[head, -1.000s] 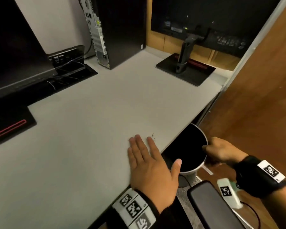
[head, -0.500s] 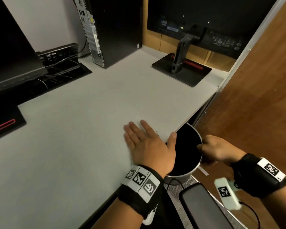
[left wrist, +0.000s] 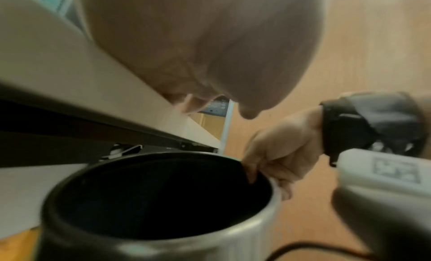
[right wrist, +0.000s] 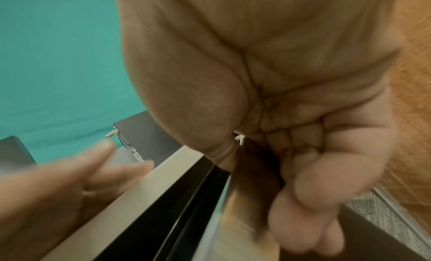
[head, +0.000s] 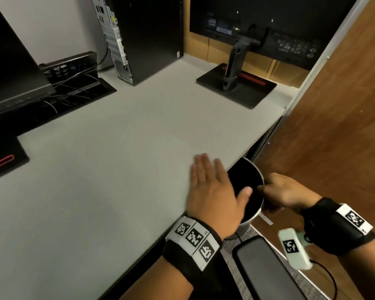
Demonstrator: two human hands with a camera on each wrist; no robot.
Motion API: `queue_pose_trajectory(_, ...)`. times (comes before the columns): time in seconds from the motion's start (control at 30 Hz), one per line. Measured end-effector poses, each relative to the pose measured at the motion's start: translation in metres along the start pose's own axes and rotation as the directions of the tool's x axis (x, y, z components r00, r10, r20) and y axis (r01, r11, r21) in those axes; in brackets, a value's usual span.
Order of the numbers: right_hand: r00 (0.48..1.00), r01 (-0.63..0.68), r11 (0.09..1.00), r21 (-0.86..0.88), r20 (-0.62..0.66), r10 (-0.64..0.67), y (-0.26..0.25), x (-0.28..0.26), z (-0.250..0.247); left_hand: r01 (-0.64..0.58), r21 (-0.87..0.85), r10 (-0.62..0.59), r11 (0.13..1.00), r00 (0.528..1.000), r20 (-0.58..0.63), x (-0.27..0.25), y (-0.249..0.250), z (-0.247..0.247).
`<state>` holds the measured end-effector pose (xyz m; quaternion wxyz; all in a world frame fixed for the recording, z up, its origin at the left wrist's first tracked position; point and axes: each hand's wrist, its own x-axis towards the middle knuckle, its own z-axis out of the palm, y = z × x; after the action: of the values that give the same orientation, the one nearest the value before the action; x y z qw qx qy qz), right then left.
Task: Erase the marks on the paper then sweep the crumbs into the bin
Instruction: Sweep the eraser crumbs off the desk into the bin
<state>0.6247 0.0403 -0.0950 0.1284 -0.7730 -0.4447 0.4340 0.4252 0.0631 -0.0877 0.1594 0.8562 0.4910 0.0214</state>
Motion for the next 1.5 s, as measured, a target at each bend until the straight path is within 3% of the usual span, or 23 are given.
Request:
queue_pose_trajectory(0.1, 0.999, 0.022, 0.999, 0.033, 0.026, -0.023, -0.002, -0.001, 0.001, -0.281, -0.114, 0.281, 0.953, 0.96, -0.016, 0.003, 0.01, 0.004)
queue_pose_trajectory(0.13, 0.999, 0.017, 0.999, 0.028, 0.027, -0.018, -0.002, -0.002, 0.0, -0.294, -0.115, 0.29, 0.949, 0.956, -0.049, 0.003, 0.009, 0.004)
queue_pose_trajectory(0.23, 1.0, -0.008, 1.0, 0.007, 0.006, 0.008, 0.0, -0.001, 0.0, -0.13, -0.028, 0.129, 0.991, 0.99, -0.058, 0.004, 0.004, 0.003)
queue_pose_trajectory(0.33, 1.0, 0.004, 1.0, 0.017, 0.009, -0.004, 0.002, -0.001, 0.0, -0.288, -0.034, 0.288, 0.957, 0.958, -0.001, 0.004, 0.009, 0.005)
queue_pose_trajectory(0.4, 1.0, 0.006, 0.999, 0.035, 0.027, -0.007, 0.003, -0.002, 0.0, -0.333, -0.122, 0.323, 0.935, 0.941, -0.1, 0.002, 0.01, -0.001)
queue_pose_trajectory(0.47, 1.0, -0.008, 1.0, 0.016, 0.021, 0.008, 0.005, -0.001, 0.001, -0.187, -0.13, 0.159, 0.974, 0.966, -0.203, -0.005, 0.0, -0.014)
queue_pose_trajectory(0.53, 1.0, -0.023, 1.0, 0.01, 0.008, 0.022, 0.008, 0.0, 0.001, 0.127, -0.088, -0.139, 0.988, 0.979, -0.148, -0.014, -0.02, -0.026)
queue_pose_trajectory(0.6, 1.0, -0.024, 0.999, 0.023, -0.009, 0.024, 0.009, -0.001, 0.0, 0.399, -0.032, -0.4, 0.916, 0.917, -0.004, -0.022, -0.04, -0.036)
queue_pose_trajectory(0.67, 1.0, -0.015, 0.999, 0.028, -0.012, 0.016, 0.008, -0.001, 0.0, 0.469, 0.003, -0.468, 0.883, 0.88, 0.08, -0.026, -0.046, -0.033)
queue_pose_trajectory(0.73, 1.0, -0.015, 1.0, 0.022, -0.003, 0.015, 0.005, 0.0, 0.002, 0.356, 0.01, -0.355, 0.934, 0.929, 0.107, -0.026, -0.033, -0.021)
queue_pose_trajectory(0.8, 1.0, -0.013, 1.0, 0.006, 0.0, 0.013, 0.003, 0.001, 0.003, 0.109, -0.052, -0.105, 0.993, 0.992, 0.075, -0.022, -0.013, -0.011)
queue_pose_trajectory(0.87, 1.0, -0.014, 1.0, 0.001, -0.003, 0.014, 0.003, 0.001, 0.003, -0.082, -0.176, 0.091, 0.981, 0.995, 0.043, -0.016, -0.004, -0.01)
queue_pose_trajectory(0.93, 1.0, -0.024, 1.0, 0.008, -0.015, 0.024, 0.003, -0.001, 0.002, -0.06, -0.173, 0.061, 0.983, 0.998, 0.0, -0.012, -0.01, -0.013)
queue_pose_trajectory(1.03, 0.999, -0.034, 0.999, 0.039, -0.02, 0.034, 0.005, -0.003, 0.0, 0.188, 0.002, -0.188, 0.982, 0.982, 0.011, -0.014, -0.02, -0.012)
queue_pose_trajectory(1.1, 0.999, -0.04, 0.998, 0.051, -0.022, 0.041, 0.005, -0.003, 0.0, 0.064, -0.005, -0.064, 0.998, 0.997, 0.049, -0.016, -0.011, -0.009)
queue_pose_trajectory(1.17, 0.999, -0.042, 0.997, 0.066, -0.02, 0.044, 0.005, -0.002, 0.001, -0.143, -0.163, 0.149, 0.976, 0.989, 0.026, -0.015, 0.002, -0.006)
queue_pose_trajectory(1.2, 0.999, -0.044, 0.996, 0.075, -0.018, 0.045, 0.005, -0.002, 0.001, -0.194, -0.222, 0.198, 0.956, 0.98, -0.005, -0.015, 0.005, -0.004)
queue_pose_trajectory(1.27, 0.998, -0.049, 0.996, 0.071, -0.023, 0.051, 0.005, -0.003, 0.002, -0.16, -0.176, 0.151, 0.971, 0.987, -0.062, -0.012, 0.004, 0.0)
queue_pose_trajectory(1.33, 0.998, -0.051, 0.997, 0.063, -0.031, 0.053, 0.005, -0.003, 0.002, -0.082, -0.032, 0.081, 0.996, 0.996, -0.03, -0.011, 0.003, 0.003)
queue_pose_trajectory(1.43, 0.998, -0.058, 0.996, 0.074, -0.01, 0.058, 0.0, -0.004, 0.002, -0.255, -0.047, 0.255, 0.966, 0.967, -0.006, -0.009, 0.013, 0.006)
queue_pose_trajectory(1.5, 0.998, -0.055, 0.995, 0.087, 0.014, 0.054, -0.001, -0.005, 0.001, -0.278, -0.11, 0.276, 0.954, 0.96, -0.038, -0.006, 0.017, 0.008)
